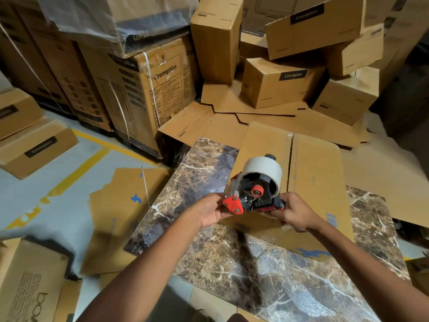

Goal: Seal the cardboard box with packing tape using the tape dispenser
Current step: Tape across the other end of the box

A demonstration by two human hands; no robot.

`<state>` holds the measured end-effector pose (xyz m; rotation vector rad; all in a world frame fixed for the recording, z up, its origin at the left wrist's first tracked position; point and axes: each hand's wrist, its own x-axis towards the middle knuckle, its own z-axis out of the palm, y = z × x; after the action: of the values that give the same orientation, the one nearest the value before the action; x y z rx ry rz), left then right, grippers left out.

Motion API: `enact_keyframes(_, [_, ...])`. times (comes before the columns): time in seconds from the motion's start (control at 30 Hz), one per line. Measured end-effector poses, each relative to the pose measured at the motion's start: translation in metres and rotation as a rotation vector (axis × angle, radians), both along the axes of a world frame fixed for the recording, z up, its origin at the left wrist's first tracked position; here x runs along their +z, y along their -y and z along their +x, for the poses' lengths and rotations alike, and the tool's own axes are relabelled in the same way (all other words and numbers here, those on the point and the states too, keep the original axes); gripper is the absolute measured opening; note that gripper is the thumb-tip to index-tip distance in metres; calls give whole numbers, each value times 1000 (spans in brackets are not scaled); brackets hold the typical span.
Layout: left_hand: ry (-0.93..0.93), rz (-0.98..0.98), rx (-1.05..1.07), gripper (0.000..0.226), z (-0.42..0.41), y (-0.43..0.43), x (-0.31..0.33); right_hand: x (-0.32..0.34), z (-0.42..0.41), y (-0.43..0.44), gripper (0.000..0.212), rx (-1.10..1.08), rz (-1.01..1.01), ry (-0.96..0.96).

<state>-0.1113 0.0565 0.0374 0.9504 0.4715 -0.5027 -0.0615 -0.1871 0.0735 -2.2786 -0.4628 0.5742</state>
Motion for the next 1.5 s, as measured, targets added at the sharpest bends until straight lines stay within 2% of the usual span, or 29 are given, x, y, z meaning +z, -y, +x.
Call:
enact_keyframes(0.17, [11, 197, -213, 18, 8, -9, 7, 5, -7, 0, 20, -22, 2, -12])
enact_keyframes(0.27, [22, 350, -275, 16, 15, -14, 8, 1, -6, 3, 18, -32, -21, -11])
enact_keyframes(0.43, [68, 366, -294, 19, 21, -25, 6, -8, -1, 5, 10, -48, -30, 25])
enact_keyframes(0.47, [78, 378, -293, 17, 23, -28, 7, -9, 1, 3, 13, -52, -34, 45])
enact_keyframes(0.57, [117, 441, -323, 11, 29, -35, 11, -11, 6, 0, 50, -6, -71, 78])
enact_keyframes(0.6, [125, 473, -338, 11, 31, -37, 11, -12, 8, -2, 53, 8, -88, 87])
enact_keyframes(0.7, [125, 542, -337, 12, 38, -42, 8, -14, 12, -6, 27, 11, -157, 122])
enact_keyframes(0.83, [136, 591, -359, 20, 47, -60, 2, -16, 15, -1, 14, 6, -232, 126])
enact_keyframes(1.1, [139, 693, -376, 18, 53, -63, -11, -29, 16, -5, 16, 22, -339, 163])
enact_keyframes(1.27, [126, 671, -414, 21, 48, -58, -26, -35, 12, -1, 21, 56, -375, 172])
enact_keyframes(1.5, [133, 630, -387, 20, 47, -59, -36, -36, 11, -1, 19, 53, -380, 165])
